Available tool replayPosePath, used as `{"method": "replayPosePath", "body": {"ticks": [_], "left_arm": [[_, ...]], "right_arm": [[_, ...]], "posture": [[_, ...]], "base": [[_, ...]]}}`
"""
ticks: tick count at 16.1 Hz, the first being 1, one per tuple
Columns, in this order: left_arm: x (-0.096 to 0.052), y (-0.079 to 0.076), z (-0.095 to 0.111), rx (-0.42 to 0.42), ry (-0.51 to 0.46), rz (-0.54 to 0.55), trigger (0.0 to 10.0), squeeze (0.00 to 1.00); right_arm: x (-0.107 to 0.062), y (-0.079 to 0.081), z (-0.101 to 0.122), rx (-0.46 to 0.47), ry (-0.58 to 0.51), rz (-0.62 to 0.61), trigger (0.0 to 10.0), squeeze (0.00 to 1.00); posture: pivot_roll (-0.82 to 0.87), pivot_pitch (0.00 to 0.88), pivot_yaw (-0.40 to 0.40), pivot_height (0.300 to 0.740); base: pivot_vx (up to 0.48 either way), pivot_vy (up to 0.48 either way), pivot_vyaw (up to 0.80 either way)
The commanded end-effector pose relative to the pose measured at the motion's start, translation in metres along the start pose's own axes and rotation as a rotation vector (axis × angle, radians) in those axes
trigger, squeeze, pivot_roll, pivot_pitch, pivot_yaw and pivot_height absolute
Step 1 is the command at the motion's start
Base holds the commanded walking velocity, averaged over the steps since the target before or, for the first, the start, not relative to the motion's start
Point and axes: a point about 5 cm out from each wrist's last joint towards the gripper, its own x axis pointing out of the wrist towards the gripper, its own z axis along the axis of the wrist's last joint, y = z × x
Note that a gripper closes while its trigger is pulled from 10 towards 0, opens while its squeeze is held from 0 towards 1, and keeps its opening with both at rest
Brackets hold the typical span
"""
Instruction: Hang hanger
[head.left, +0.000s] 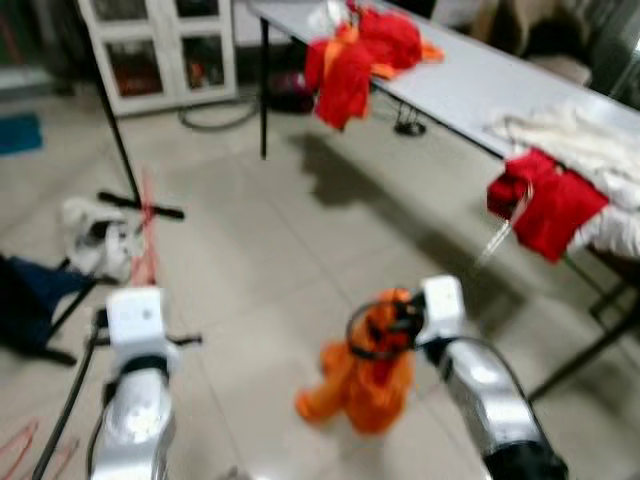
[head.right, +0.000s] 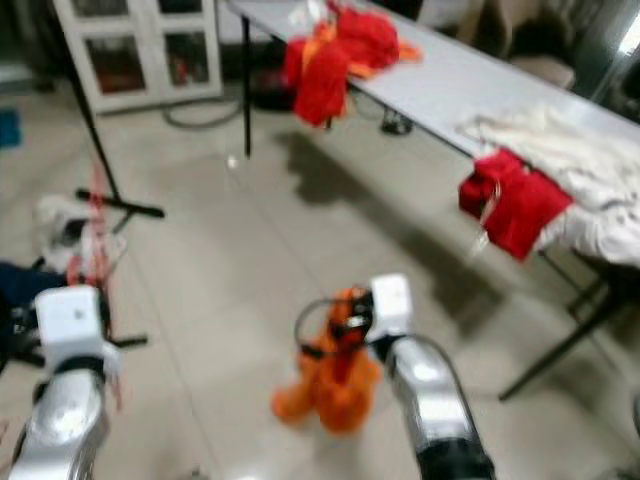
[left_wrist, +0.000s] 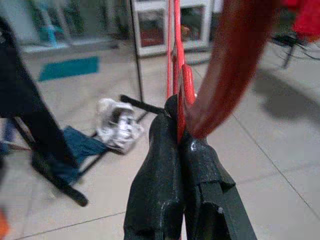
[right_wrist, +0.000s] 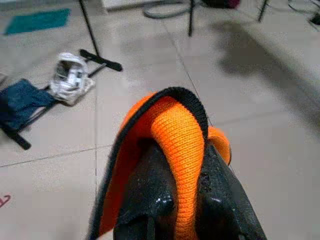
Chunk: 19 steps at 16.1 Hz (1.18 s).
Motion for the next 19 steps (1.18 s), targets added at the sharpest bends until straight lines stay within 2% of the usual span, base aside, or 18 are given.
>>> {"method": "replayPosePath", "body": {"ticks": [1,4,7,10,12,14,15,19], "left_arm": [[-0.001,-0.009,0.000,-0.001,0.014,-0.012,10.0,0.00],[0.005,-0.005,0.002,-0.040,0.019,0.008,10.0,0.00],[0.018,-0.003,0.015,-0.006,-0.026,0.021,10.0,0.00],[0.022,-0.007,0.020,0.032,-0.050,-0.022,10.0,0.00],[0.026,-0.014,0.026,0.053,-0.070,-0.080,10.0,0.00],[0.029,-0.018,0.028,0.051,-0.078,-0.105,10.0,0.00],[0.029,-0.019,0.028,0.048,-0.080,-0.110,10.0,0.00],[0.032,-0.028,0.031,0.051,-0.093,-0.144,10.0,0.00]], "right_arm": [[-0.003,-0.012,0.005,-0.024,-0.021,-0.029,0.0,0.04],[-0.001,-0.010,0.007,-0.031,-0.032,-0.015,0.0,0.05],[0.001,-0.007,0.011,-0.032,-0.063,-0.004,0.0,0.09],[0.003,-0.003,0.014,-0.033,-0.089,0.002,0.0,0.08],[0.004,-0.002,0.020,-0.019,-0.123,-0.015,0.0,0.00],[0.003,-0.005,0.022,0.018,-0.145,-0.036,0.0,0.00],[0.002,-0.006,0.022,0.009,-0.145,-0.036,0.0,0.00],[0.002,-0.008,0.021,0.000,-0.148,-0.042,0.0,0.00]], "posture": [[0.12,0.000,-0.075,0.740],[0.12,0.000,-0.074,0.740],[0.10,0.000,-0.061,0.740],[0.09,0.000,-0.046,0.740],[0.08,0.000,-0.020,0.740],[0.07,0.000,-0.016,0.740],[0.07,0.000,-0.015,0.740],[0.05,0.000,-0.018,0.740]], "base": [[0.000,-0.480,0.48],[0.000,-0.160,0.47],[0.000,0.000,0.46],[0.000,0.000,0.45],[0.000,0.000,0.23],[0.000,0.000,0.00],[0.000,0.000,0.00],[0.000,0.000,0.63]]}}
